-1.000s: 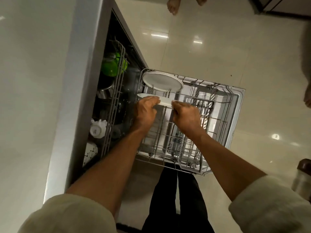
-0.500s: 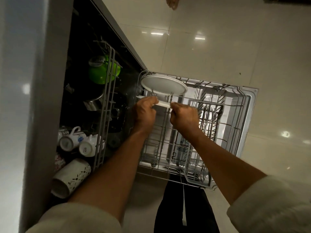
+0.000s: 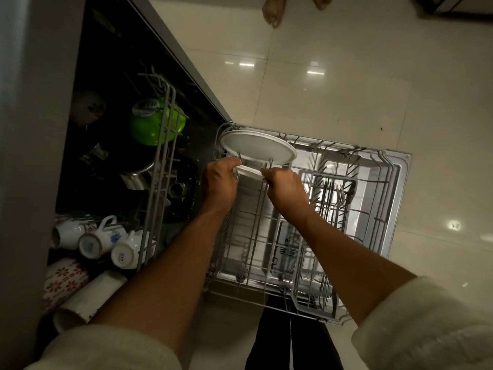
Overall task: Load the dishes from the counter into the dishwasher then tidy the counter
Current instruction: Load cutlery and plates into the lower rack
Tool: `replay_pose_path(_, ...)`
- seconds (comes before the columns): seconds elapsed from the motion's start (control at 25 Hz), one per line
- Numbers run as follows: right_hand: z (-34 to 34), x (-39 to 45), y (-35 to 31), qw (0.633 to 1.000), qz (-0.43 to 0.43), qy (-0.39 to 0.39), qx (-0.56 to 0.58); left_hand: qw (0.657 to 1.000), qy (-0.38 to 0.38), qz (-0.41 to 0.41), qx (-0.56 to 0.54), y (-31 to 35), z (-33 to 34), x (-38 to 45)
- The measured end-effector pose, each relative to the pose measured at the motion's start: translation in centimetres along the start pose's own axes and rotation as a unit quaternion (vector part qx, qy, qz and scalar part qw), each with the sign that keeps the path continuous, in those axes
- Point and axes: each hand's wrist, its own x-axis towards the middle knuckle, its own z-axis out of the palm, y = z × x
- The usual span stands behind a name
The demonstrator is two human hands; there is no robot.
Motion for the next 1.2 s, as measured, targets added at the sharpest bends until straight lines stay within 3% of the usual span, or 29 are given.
replay_pose_path(0.12, -0.1, 0.9, -0.3, 1.000, -0.002, 0.003, 0.007, 0.999, 0.021, -0.040, -0.020, 0.2, 0.3, 0.8)
replay_pose_path(0.32, -0.3, -0.5, -0.6, 0.999, -0.008, 0.041, -0.031, 0.998, -0.012, -0.059, 0.017, -0.5, 1.1, 1.2)
replay_pose_path(0.52, 0.1, -0.8, -0.1, 0.999, 0.019, 0.029, -0.020, 0.997, -0.011, -0.067, 0.029, -1.3, 1.8, 0.9)
replay_pose_path(0.84, -1.0, 2.2, -0.7, 0.998, -0.007, 0.052, 0.020, 0.998, -0.006, -0.062, 0.012, -1.2, 2.1, 1.9)
replay_pose_path(1.0, -1.3, 2.5, -0.6, 0.999, -0.027, 0.035, -0.005, 0.995, 0.021, -0.102, -0.004, -0.3, 1.2, 3.2)
replay_pose_path(1.2, -2.5, 1.8, -1.2, 0.983, -0.081, 0.163, -0.032, 0.993, 0.105, -0.027, -0.035, 0.9, -0.6, 3.8)
